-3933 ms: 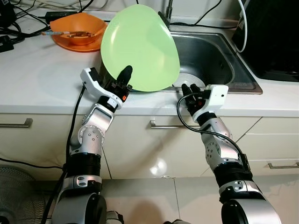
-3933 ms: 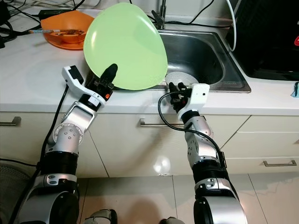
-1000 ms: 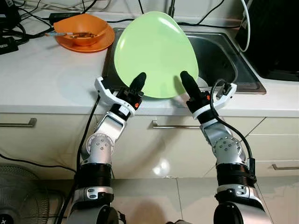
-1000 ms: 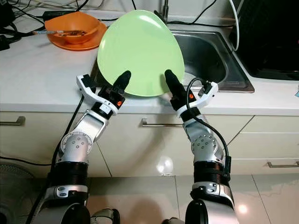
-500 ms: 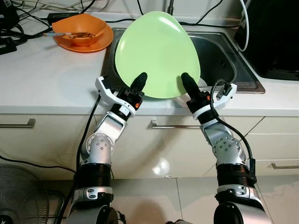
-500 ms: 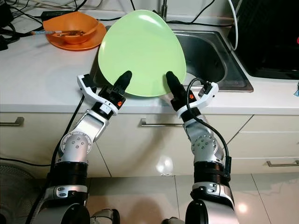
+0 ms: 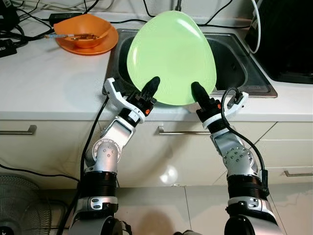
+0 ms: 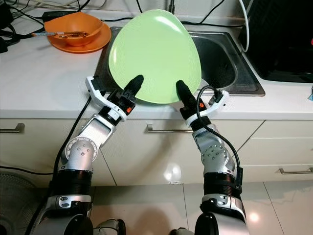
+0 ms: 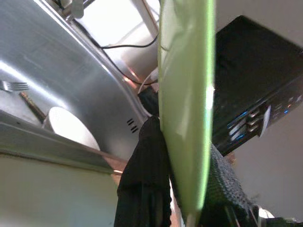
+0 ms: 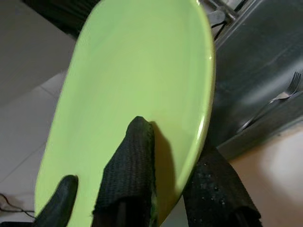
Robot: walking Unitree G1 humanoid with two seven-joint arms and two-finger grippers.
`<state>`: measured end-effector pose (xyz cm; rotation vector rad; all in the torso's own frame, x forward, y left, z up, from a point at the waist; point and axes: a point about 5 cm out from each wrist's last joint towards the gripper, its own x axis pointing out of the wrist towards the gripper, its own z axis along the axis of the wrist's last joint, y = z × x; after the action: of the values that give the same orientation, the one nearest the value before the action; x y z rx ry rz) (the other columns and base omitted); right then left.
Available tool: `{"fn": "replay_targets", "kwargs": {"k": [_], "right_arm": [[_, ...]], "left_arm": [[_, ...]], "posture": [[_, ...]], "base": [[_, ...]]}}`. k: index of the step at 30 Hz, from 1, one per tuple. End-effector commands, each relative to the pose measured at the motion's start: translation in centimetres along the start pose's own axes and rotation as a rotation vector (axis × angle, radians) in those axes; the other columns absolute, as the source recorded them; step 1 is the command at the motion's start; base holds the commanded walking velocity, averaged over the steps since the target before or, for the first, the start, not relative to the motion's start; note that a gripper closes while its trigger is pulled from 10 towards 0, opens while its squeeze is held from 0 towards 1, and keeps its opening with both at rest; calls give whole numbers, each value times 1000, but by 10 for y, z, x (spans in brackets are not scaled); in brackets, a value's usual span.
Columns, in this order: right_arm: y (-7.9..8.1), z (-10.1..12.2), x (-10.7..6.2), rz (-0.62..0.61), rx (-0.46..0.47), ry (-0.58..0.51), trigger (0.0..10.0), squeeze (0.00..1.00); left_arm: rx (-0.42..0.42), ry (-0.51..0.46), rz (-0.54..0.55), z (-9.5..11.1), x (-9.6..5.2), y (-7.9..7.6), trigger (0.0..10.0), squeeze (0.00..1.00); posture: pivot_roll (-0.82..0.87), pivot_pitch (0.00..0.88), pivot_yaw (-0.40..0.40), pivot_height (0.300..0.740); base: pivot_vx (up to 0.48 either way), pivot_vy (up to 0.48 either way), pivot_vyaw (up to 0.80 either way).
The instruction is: Kitchen organization
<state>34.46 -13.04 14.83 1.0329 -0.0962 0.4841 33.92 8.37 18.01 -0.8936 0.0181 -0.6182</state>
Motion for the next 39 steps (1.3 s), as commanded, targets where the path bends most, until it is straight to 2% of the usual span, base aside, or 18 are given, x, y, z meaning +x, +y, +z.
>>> {"fn": "replay_targets", "kwargs": {"k": [1,10,26,27,31,33,37,39], "right_arm": [[14,2,8,59,-22,11,0,0],[13,4,8,57,-15,-4,0,0],[12,26,14,9,74,-150,0,0],[12,28,15,5,80,-162,0,0],[10,38,18,-42,68,-216,0,0],[8,47,20,-81,45,-259,0,0],[10,55,23,-83,23,-280,0,0],[13,61,26,-77,19,-298,0,0]], "left_arm": [[56,137,19,-26,6,-4,10000,1000],[72,151,17,-29,5,-3,10000,1000],[124,148,-26,-27,3,-9,10000,1000],[135,152,-25,-28,3,-9,10000,0],[162,149,-18,-27,3,-8,10000,0],[207,138,-4,-24,3,-7,10000,0],[260,127,9,-20,3,-7,10000,0],[334,119,35,-15,3,-6,10000,0]], "posture": [[-26,77,-8,740],[-28,77,-7,740],[-27,73,-8,740],[-25,72,-9,740],[-27,69,-9,740],[-27,67,-8,740],[-26,64,-10,740],[-26,64,-10,740]], "base": [[0,0,0],[0,0,0],[0,0,0],[0,0,0],[0,0,0],[0,0,0],[0,0,0],[0,0,0]]}}
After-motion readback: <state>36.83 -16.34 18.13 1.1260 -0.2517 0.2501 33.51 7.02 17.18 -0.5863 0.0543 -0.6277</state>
